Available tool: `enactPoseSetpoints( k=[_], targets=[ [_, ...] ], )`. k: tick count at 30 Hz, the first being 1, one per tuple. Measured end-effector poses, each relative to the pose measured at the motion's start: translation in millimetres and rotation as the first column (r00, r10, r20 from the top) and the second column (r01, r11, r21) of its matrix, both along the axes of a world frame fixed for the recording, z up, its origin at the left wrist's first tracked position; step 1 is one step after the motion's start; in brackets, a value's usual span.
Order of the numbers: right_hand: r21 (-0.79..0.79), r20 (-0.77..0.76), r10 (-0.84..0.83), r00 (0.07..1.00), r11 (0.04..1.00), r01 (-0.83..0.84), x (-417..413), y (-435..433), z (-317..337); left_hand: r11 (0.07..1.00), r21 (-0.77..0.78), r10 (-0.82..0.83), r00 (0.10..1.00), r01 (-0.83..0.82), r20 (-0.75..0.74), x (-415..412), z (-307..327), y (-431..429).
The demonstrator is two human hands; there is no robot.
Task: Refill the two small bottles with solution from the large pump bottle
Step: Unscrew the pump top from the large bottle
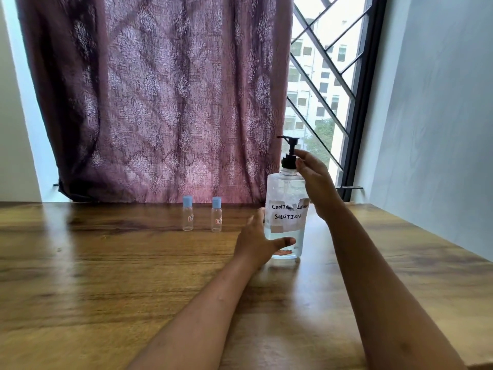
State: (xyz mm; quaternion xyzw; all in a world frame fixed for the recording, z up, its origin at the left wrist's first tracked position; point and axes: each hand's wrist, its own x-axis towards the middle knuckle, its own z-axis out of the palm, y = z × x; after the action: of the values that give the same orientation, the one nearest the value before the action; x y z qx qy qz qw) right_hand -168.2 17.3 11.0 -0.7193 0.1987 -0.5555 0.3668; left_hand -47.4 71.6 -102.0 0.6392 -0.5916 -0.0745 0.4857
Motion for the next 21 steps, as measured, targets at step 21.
enactPoseSetpoints(
  k=[21],
  targets=[
    [-0.051,-0.001,-0.104,0.995,0.993,0.104,-1,1,1,0.957,0.093,-0.250,0.943,0.275,-0.219,12,5,3]
  ],
)
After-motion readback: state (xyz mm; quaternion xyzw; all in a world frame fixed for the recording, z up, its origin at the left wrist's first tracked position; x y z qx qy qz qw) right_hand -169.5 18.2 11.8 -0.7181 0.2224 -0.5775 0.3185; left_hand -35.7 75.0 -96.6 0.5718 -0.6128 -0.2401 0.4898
